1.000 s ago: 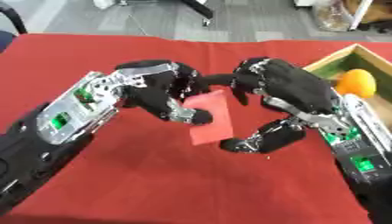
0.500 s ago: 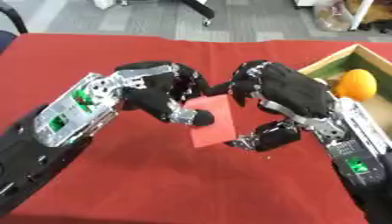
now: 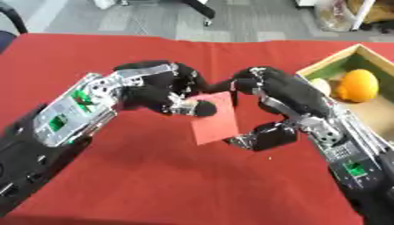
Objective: Pick up the objects with one hand, pass them to the other hand, and then place them into the box on the other side of the table.
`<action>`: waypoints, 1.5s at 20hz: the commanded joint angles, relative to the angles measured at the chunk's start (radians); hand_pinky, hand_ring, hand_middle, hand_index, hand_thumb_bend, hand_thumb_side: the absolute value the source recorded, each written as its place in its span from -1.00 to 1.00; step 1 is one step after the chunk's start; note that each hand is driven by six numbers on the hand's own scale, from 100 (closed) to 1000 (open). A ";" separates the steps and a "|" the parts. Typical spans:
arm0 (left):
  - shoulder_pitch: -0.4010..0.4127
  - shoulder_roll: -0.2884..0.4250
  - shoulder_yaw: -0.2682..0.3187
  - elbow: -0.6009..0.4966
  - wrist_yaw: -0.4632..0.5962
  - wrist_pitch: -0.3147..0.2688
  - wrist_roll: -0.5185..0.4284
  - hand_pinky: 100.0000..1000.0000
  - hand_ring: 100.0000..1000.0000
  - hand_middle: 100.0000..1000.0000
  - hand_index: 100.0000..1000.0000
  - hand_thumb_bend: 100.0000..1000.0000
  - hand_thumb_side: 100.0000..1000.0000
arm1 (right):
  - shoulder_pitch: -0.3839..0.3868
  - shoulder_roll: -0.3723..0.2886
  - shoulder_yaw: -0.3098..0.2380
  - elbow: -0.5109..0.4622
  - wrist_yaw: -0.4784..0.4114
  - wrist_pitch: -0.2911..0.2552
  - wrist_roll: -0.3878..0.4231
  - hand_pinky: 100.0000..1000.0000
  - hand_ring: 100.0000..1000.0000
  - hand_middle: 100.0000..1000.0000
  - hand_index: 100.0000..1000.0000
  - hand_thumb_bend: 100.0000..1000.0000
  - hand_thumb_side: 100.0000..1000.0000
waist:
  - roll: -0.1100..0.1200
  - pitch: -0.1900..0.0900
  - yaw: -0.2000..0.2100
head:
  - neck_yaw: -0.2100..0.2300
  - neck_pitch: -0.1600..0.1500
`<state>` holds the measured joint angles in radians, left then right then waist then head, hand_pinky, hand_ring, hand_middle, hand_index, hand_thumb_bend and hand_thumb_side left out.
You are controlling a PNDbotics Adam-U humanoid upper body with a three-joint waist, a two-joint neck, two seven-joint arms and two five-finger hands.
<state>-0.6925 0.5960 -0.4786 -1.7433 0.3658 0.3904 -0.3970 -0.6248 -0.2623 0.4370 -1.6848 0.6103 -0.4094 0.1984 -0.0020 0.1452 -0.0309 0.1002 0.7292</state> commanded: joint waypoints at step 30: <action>0.488 -0.166 0.632 -0.001 -0.279 -0.377 0.550 0.46 0.24 0.08 0.22 0.04 0.36 | 0.174 -0.233 -0.583 0.310 0.090 0.544 -0.314 0.30 0.38 0.14 0.70 0.10 0.08 | -0.002 -0.015 0.015 | -0.177 -0.043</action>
<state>-0.1984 0.4252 0.1347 -1.7350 0.0923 0.0168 0.1453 -0.4397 -0.4645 -0.1274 -1.3712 0.6735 0.1420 -0.1495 -0.0023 0.1452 -0.0167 -0.0706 0.7003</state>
